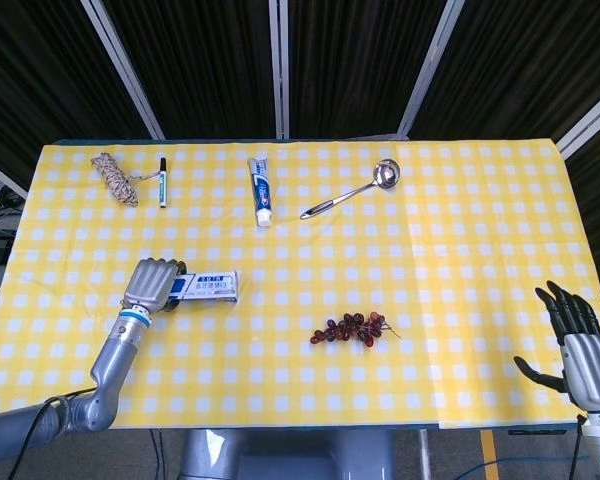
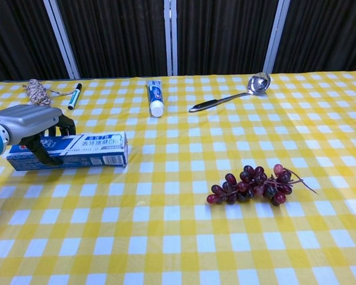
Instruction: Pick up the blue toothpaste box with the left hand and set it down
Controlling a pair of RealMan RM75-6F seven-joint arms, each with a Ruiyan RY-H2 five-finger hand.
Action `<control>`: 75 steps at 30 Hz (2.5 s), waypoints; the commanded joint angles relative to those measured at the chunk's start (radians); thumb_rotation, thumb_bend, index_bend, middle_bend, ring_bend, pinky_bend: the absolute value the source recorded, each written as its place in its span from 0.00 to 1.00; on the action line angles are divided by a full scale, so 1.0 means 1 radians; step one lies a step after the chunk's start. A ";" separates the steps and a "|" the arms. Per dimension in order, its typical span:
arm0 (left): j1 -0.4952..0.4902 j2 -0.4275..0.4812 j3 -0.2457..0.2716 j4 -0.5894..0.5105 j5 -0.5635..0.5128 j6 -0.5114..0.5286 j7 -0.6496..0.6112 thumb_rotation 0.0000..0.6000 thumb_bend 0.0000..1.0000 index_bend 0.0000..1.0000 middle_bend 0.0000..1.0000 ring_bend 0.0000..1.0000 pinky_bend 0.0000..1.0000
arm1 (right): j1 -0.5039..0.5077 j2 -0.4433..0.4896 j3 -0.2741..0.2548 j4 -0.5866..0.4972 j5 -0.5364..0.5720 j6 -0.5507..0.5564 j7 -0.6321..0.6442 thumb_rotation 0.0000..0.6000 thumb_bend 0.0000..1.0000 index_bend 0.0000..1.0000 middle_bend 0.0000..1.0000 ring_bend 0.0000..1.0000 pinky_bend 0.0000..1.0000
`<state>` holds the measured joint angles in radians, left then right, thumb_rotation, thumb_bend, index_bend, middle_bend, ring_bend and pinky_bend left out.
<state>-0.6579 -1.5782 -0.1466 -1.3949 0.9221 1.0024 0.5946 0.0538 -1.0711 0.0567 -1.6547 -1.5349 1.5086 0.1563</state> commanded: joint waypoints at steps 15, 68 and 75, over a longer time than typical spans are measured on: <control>-0.006 0.154 -0.007 -0.084 0.153 0.101 0.031 1.00 0.39 0.54 0.40 0.43 0.42 | -0.003 0.005 0.000 -0.006 -0.001 0.005 0.003 1.00 0.09 0.00 0.00 0.00 0.00; -0.050 0.477 -0.072 -0.397 0.316 0.224 0.281 1.00 0.37 0.43 0.30 0.33 0.36 | -0.016 0.030 -0.005 -0.030 -0.012 0.022 0.022 1.00 0.08 0.00 0.00 0.00 0.00; -0.055 0.370 -0.062 -0.421 0.129 0.124 0.158 1.00 0.36 0.43 0.30 0.33 0.36 | -0.013 0.035 -0.001 -0.027 0.002 0.009 0.032 1.00 0.08 0.00 0.00 0.00 0.00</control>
<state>-0.7125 -1.1630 -0.2139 -1.8020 1.1102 1.1670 0.7992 0.0407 -1.0359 0.0554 -1.6820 -1.5326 1.5181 0.1876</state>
